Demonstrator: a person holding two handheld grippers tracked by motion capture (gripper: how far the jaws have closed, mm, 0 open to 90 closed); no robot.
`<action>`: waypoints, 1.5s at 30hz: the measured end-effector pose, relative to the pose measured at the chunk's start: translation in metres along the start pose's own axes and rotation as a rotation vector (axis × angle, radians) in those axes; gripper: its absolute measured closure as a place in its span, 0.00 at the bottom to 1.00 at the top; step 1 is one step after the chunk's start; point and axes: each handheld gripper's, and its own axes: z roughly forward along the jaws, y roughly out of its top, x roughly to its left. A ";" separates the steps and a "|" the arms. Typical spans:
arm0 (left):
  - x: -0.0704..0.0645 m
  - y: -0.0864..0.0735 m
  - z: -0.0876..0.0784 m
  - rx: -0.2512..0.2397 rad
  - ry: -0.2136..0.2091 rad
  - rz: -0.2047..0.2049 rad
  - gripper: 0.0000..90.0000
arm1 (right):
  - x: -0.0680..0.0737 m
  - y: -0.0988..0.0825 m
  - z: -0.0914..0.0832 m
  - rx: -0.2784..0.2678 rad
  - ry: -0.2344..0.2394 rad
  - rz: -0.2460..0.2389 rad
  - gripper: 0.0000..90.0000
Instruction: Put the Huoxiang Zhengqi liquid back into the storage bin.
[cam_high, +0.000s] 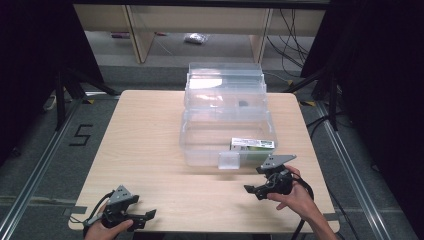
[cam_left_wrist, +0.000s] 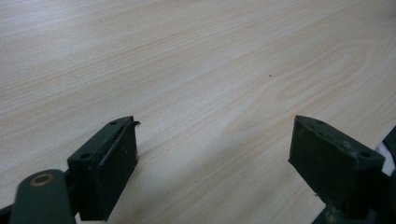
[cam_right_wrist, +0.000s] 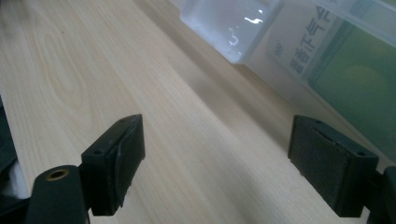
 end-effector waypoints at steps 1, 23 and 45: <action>0.000 0.000 0.000 0.001 0.000 0.000 0.16 | 0.001 -0.001 -0.001 0.004 0.004 0.017 0.22; 0.000 0.000 0.000 -0.003 0.001 -0.002 0.16 | 0.010 -0.026 -0.006 0.021 -0.021 0.059 0.21; -0.001 0.000 0.000 -0.002 0.002 0.001 0.16 | 0.014 -0.041 -0.012 0.065 -0.071 0.009 0.20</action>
